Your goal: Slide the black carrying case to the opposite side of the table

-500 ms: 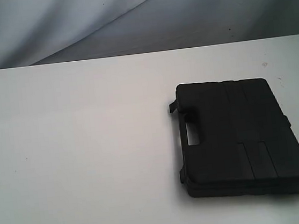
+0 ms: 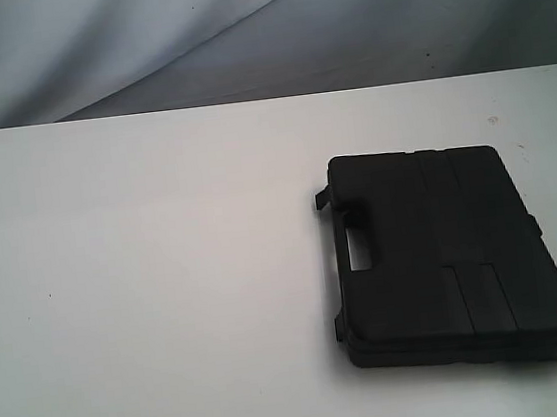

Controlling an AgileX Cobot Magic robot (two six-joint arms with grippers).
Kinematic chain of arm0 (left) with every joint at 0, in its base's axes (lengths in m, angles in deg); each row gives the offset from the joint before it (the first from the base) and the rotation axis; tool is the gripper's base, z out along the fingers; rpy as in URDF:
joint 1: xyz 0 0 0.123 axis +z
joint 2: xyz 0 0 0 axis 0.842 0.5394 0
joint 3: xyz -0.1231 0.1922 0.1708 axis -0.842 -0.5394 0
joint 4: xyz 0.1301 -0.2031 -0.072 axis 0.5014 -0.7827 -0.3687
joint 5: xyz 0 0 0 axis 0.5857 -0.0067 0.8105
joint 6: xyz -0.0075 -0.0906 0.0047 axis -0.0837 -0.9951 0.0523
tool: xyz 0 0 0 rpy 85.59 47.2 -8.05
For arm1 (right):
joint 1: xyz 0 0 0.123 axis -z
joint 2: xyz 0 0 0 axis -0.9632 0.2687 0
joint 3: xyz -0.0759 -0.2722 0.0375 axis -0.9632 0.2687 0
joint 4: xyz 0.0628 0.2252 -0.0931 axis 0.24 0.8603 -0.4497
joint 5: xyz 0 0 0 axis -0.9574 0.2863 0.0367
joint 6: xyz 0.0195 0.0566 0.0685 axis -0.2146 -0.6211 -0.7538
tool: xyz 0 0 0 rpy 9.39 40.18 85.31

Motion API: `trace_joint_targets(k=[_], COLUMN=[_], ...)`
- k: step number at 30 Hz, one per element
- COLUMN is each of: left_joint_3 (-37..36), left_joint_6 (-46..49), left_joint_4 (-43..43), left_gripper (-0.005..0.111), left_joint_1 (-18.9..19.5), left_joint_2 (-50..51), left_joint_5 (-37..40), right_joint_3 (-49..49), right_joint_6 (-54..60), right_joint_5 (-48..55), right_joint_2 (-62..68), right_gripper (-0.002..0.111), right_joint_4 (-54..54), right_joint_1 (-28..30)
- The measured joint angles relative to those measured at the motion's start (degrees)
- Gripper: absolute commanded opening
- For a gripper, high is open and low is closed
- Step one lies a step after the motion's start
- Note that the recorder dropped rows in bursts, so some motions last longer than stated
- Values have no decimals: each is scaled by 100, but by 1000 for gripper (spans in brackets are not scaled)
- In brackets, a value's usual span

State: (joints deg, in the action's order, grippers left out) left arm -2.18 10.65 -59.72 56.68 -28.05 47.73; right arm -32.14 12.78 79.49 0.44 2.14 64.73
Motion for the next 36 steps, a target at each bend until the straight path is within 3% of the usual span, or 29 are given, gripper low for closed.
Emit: trace_joint_targets(k=[9, 22, 31, 36], left_joint_3=[0, 0, 0, 0], left_joint_6=[0, 0, 0, 0], left_joint_4=[0, 0, 0, 0], left_gripper=[0, 0, 0, 0], left_joint_1=[0, 0, 0, 0], left_joint_2=[0, 0, 0, 0], left_joint_5=[0, 0, 0, 0], right_joint_3=[0, -576, -1194, -2231], right_joint_6=[-50, -90, -240, -117], right_joint_5=[-193, -192, 734, 1964], right_joint_2=[19, 1145, 1268, 1268], right_gripper=[0, 0, 0, 0], right_joint_4=[598, 834, 1350, 1395], right_joint_1=[0, 0, 0, 0])
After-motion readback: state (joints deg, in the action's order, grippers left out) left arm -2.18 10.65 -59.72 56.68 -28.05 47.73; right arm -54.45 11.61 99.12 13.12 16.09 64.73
